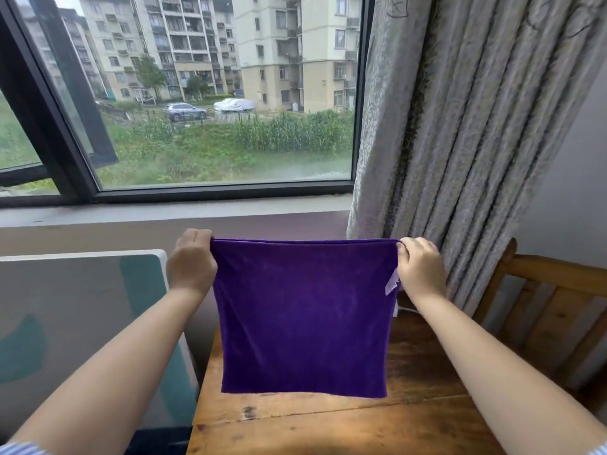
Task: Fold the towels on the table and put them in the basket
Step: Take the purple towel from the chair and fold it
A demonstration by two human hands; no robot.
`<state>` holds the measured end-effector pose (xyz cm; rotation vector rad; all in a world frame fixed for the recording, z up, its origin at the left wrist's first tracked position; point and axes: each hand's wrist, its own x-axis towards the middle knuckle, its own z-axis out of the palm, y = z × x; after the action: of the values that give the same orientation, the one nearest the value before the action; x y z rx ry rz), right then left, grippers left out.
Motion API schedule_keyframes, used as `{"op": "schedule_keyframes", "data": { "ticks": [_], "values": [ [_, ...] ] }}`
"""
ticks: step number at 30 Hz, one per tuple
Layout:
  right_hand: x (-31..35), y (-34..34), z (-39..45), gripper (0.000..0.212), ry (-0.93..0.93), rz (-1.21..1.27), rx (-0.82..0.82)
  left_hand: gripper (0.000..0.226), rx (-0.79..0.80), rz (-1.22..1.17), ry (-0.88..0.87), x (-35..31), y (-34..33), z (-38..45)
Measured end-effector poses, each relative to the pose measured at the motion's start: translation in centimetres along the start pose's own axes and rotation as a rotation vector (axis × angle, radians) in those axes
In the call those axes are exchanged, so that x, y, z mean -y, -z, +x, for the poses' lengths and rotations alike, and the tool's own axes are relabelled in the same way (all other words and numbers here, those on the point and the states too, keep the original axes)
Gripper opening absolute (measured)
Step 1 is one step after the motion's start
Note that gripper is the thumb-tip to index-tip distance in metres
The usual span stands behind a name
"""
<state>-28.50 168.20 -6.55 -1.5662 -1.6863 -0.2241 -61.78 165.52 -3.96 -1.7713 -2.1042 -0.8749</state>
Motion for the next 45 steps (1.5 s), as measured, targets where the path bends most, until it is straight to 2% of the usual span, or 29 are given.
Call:
{"op": "schedule_keyframes", "data": {
  "ticks": [1, 4, 5, 8, 12, 15, 18, 23, 25, 28, 31, 34, 36, 39, 41, 43, 45],
  "values": [
    [-0.1, -0.2, -0.3, 0.036, 0.034, -0.044, 0.014, 0.023, 0.008, 0.005, 0.016, 0.2, 0.2, 0.0],
    [-0.7, -1.1, -1.7, 0.025, 0.076, -0.189, 0.303, 0.024, 0.333, 0.276, 0.015, 0.9, -0.3, -1.0],
    [-1.0, -1.4, -2.0, 0.024, 0.094, -0.229, 0.321, 0.025, 0.377, 0.318, 0.009, 1.1, -0.4, -1.4],
    [-0.6, -1.8, -1.8, 0.022, 0.047, -0.227, 0.34, 0.027, 0.403, 0.345, 0.021, 1.6, -0.8, -2.1],
    [0.5, -3.5, -0.7, 0.03, -0.117, -0.183, 0.451, 0.026, 0.411, 0.16, 0.192, 2.2, -2.0, -1.7],
    [2.0, -5.3, 0.8, 0.028, -0.225, -0.057, 0.4, 0.029, 0.352, 0.0, 0.325, 2.3, -2.9, -0.3],
    [3.6, -6.5, 2.6, 0.028, -0.259, 0.047, 0.349, 0.031, 0.255, -0.084, 0.351, 1.6, -3.2, 1.2],
    [5.1, -8.3, 5.5, 0.025, -0.154, 0.219, 0.18, 0.029, 0.092, -0.139, 0.275, 1.9, -3.5, 3.6],
    [4.8, -8.6, 5.5, 0.023, -0.098, 0.242, 0.12, 0.026, 0.08, -0.129, 0.245, 2.6, -3.7, 3.6],
    [3.0, -9.0, 3.5, 0.018, -0.008, 0.225, 0.104, 0.024, 0.146, -0.06, 0.213, 4.3, -4.6, 2.2],
    [-0.8, -9.8, -0.8, 0.011, 0.168, 0.144, 0.224, 0.022, 0.361, 0.062, 0.142, 6.5, -6.0, -1.3],
    [-4.8, -10.0, -7.5, 0.003, 0.289, 0.05, 0.422, 0.022, 0.707, 0.238, -0.034, 7.4, -7.5, -6.4],
    [-6.7, -9.6, -11.6, 0.002, 0.323, -0.011, 0.563, 0.023, 0.909, 0.334, -0.119, 7.1, -8.0, -9.4],
    [-8.5, -8.2, -16.6, 0.012, 0.307, -0.073, 0.816, 0.023, 1.214, 0.408, -0.253, 6.4, -8.8, -13.4],
    [-9.0, -6.8, -19.4, 0.006, 0.32, -0.107, 0.988, 0.026, 1.424, 0.454, -0.318, 6.1, -9.2, -16.4],
    [-9.5, -5.8, -21.7, 0.022, 0.368, -0.157, 1.193, 0.028, 1.553, 0.5, -0.362, 5.7, -9.6, -19.0],
    [-9.6, -4.9, -23.3, 0.028, 0.384, -0.186, 1.316, 0.029, 1.61, 0.515, -0.365, 5.4, -9.8, -20.9]
  ]
}}
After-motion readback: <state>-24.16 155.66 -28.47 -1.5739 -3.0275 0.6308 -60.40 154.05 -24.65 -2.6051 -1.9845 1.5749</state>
